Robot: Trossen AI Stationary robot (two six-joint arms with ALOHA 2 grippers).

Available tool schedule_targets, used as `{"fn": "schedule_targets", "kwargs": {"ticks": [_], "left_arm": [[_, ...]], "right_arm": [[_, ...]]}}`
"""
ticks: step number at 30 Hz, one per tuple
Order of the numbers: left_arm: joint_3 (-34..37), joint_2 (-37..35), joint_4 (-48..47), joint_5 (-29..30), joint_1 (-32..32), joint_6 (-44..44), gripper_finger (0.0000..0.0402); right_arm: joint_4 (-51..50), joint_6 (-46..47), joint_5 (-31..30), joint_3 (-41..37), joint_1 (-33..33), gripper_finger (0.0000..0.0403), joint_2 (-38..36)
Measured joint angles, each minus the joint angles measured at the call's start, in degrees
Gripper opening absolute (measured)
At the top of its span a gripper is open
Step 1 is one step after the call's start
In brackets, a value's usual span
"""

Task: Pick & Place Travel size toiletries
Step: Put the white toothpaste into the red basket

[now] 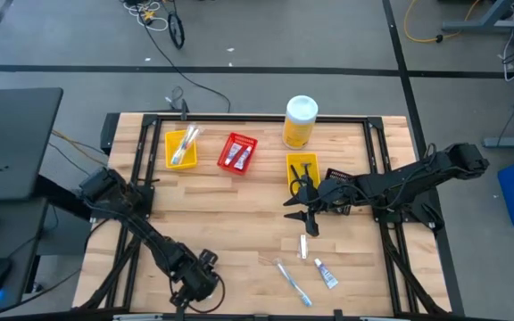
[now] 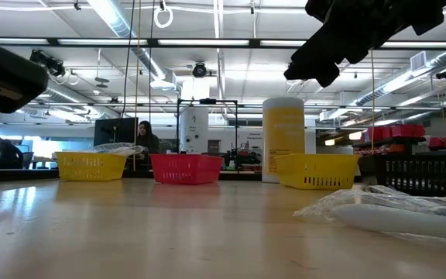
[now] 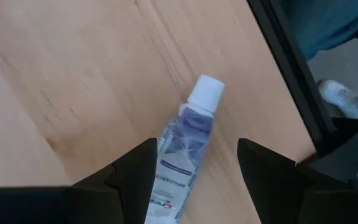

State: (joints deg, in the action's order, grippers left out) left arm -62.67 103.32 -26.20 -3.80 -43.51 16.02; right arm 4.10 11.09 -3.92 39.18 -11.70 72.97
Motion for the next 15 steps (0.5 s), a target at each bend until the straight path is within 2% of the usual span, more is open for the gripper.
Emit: {"fn": "schedule_targets", "kwargs": {"ticks": [2, 7, 15], "left_arm": [[-0.01, -0.01, -0.55, 0.86, -0.68, -0.58, 0.0233], [-0.01, -0.01, -2.18, 7.73, -0.71, -0.99, 0.0233], [-0.03, 0.84, -1.49, 5.84, -0.76, -4.47, 0.0233]], "right_arm": [[-0.03, 0.0, 0.0, 0.0, 0.0, 0.018, 0.0], [-0.02, -0.02, 0.0, 0.0, 0.0, 0.0177, 0.0], [-0.02, -0.02, 0.0, 0.0, 0.0, 0.0176, 0.0]]}}
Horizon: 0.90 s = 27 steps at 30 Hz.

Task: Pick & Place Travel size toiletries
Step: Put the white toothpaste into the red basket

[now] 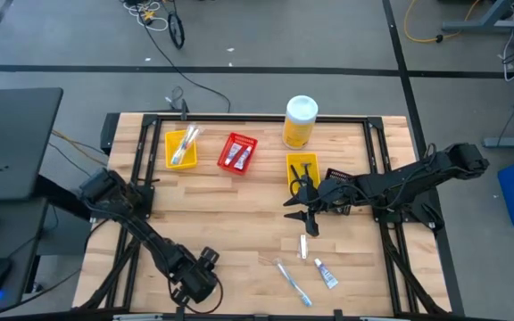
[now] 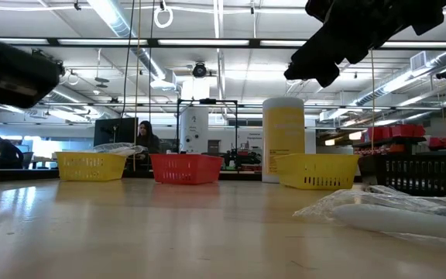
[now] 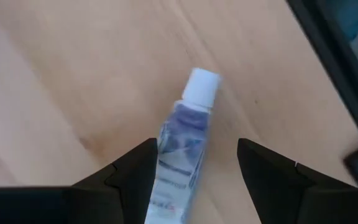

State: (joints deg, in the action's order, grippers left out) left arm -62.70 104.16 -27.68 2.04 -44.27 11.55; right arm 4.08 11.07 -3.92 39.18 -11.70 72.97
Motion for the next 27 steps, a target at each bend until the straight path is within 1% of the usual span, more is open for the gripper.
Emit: {"fn": "schedule_targets", "kwargs": {"ticks": [4, 7, 10, 17, 22, 27], "left_arm": [[-0.02, 2.12, -0.55, 0.05, 0.06, -0.03, 0.0233], [-0.15, 3.1, -0.52, 1.69, 0.04, -0.52, 0.0233], [-0.15, 3.23, -0.41, 3.1, 0.0, -0.48, 0.0233], [-0.09, 3.34, -0.28, 2.99, 0.02, 2.56, 0.0233], [-0.04, 3.37, -0.22, 3.19, 0.02, 3.06, 0.0233], [-0.04, 3.44, -0.15, 4.3, 0.01, 5.41, 0.0229]], "right_arm": [[0.0, 0.02, 0.0, 0.0, 0.0, 0.0176, 0.0], [0.0, 0.0, 0.0, 0.0, 0.0, 0.0174, 0.0], [0.0, 0.0, 0.01, 0.0, 0.0, 0.0175, 0.0], [0.0, 0.01, 0.01, 0.0, -0.01, 0.0172, 0.0], [0.0, 0.02, 0.02, 0.0, 0.0, 0.017, 0.0], [0.0, 0.01, 0.02, 0.0, -0.01, 0.017, 0.0]]}}
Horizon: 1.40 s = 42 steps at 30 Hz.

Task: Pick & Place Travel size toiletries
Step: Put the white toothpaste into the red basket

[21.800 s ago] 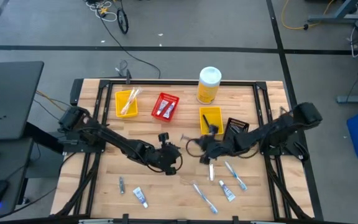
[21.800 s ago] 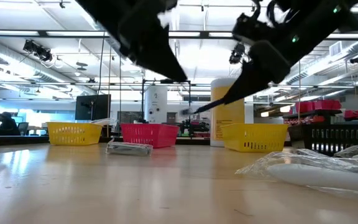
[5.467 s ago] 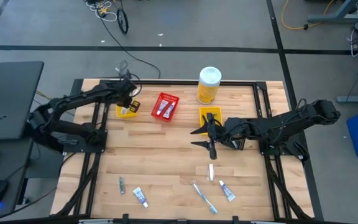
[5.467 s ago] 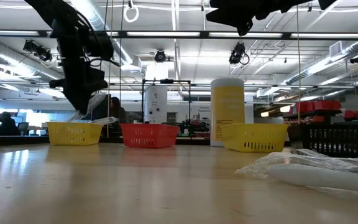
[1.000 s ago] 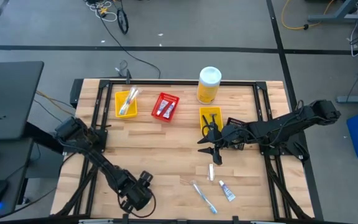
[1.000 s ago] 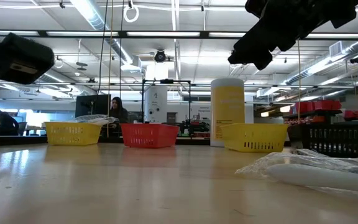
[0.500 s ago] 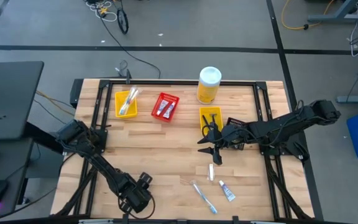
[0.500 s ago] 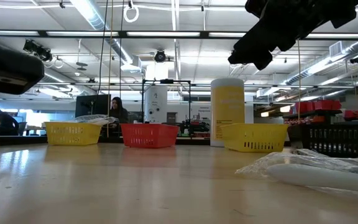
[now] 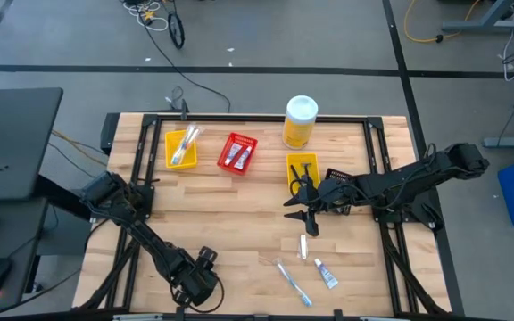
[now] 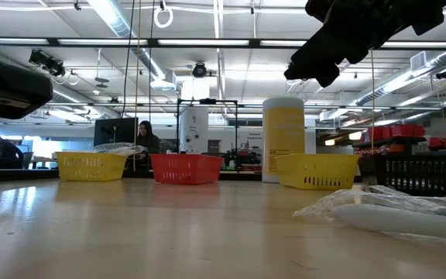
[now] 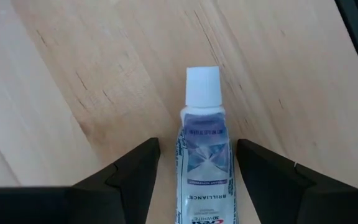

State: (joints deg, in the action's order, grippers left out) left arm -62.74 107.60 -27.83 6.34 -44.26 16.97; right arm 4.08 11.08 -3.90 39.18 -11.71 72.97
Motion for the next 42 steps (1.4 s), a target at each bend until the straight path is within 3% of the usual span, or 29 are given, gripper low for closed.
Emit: {"fn": "schedule_targets", "kwargs": {"ticks": [14, 42], "left_arm": [[0.07, 0.07, 0.0, 0.78, 0.1, 2.59, 0.0153], [-2.86, 0.16, -1.47, 8.99, 2.61, 8.39, 0.0128]], "right_arm": [[0.0, 0.01, -0.01, 0.0, 0.01, 0.0167, 0.0], [-0.44, 0.01, -0.01, 0.0, -0.01, 0.0163, 0.0]]}}
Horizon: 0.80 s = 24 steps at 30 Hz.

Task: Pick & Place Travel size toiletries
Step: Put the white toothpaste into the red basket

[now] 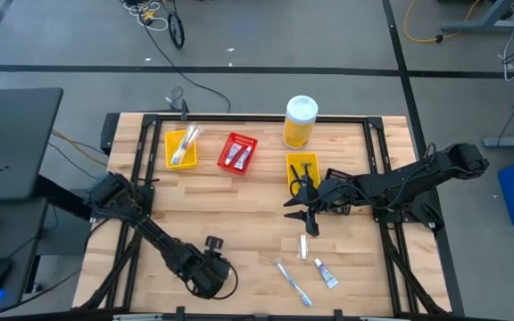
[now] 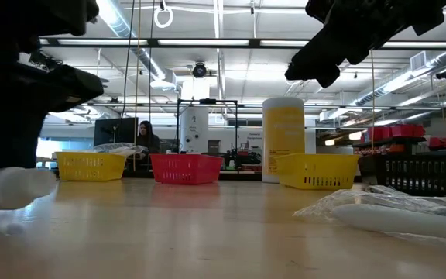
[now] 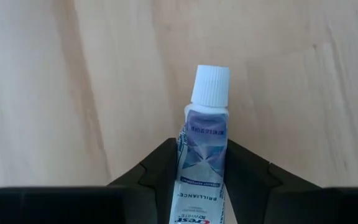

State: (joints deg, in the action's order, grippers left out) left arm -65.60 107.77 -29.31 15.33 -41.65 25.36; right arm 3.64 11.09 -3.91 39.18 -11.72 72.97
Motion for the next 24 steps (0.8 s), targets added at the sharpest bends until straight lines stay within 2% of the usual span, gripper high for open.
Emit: {"fn": "schedule_targets", "kwargs": {"ticks": [5, 11, 16, 24], "left_arm": [[-0.09, -0.15, 0.03, 2.49, 1.32, 1.11, 0.0128], [-0.11, -0.2, -1.81, 9.13, 5.05, 2.96, 0.0128], [-0.12, -0.22, -5.68, 10.64, 10.96, 7.0, 0.0128], [-0.13, -3.68, -10.28, 20.1, 22.38, 5.76, 0.0128]], "right_arm": [[0.02, 0.0, 0.01, 0.0, 0.0, 0.0163, 0.0], [0.02, 0.0, 0.01, 0.0, -0.01, 0.0163, 0.0], [0.02, 0.0, 0.01, 0.0, 0.0, 0.0162, 0.0], [0.02, 0.02, -0.01, 0.0, -0.01, 0.0161, 0.0]]}}
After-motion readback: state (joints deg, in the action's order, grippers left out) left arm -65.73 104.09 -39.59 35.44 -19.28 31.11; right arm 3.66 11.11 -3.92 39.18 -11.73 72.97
